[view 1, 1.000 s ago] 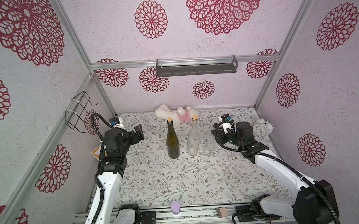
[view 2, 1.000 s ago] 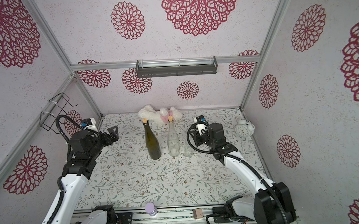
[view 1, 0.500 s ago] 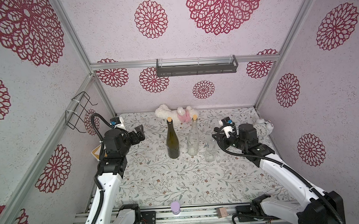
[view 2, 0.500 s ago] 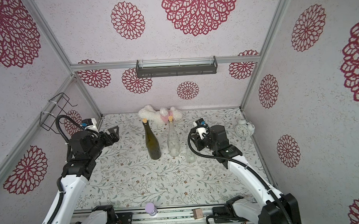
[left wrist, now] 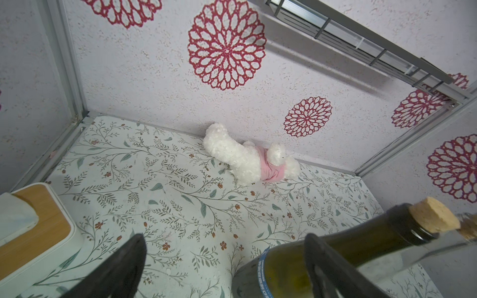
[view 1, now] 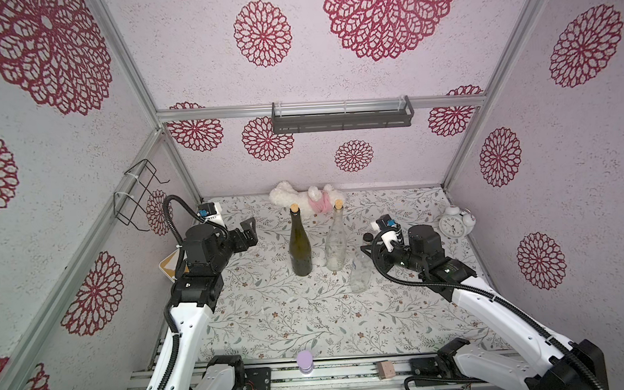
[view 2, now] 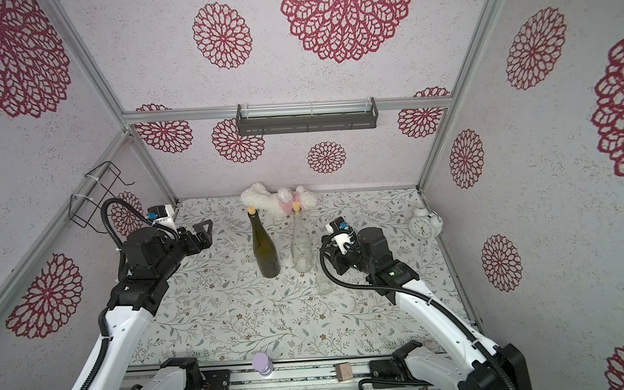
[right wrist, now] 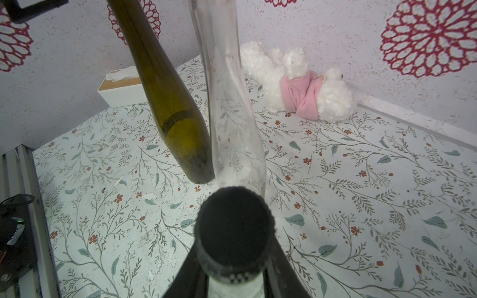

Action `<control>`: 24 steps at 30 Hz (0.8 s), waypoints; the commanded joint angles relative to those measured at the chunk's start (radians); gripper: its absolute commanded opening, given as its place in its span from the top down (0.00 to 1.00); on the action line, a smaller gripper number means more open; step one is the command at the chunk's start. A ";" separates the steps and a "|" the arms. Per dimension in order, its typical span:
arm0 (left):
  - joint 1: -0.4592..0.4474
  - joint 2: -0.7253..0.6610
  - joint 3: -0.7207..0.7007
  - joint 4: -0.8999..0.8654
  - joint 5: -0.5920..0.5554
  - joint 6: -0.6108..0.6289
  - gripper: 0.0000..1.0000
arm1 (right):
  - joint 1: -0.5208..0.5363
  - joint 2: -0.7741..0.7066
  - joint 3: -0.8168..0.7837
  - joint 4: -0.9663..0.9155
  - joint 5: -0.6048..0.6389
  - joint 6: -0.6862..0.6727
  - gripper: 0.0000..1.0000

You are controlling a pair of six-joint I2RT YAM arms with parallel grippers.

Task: Remove the label from the bottle
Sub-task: Move the bottle to the center of the board.

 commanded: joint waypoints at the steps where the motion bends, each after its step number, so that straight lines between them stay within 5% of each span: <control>1: -0.029 -0.007 0.028 -0.033 0.012 0.021 0.03 | 0.031 -0.032 0.005 0.075 0.011 -0.018 0.81; 10: -0.103 -0.056 0.029 -0.100 0.052 0.018 0.03 | 0.089 -0.041 -0.030 0.070 0.042 -0.032 0.78; 24: -0.277 -0.050 0.045 -0.150 0.165 0.018 0.03 | 0.098 -0.053 -0.039 0.015 0.030 0.003 0.50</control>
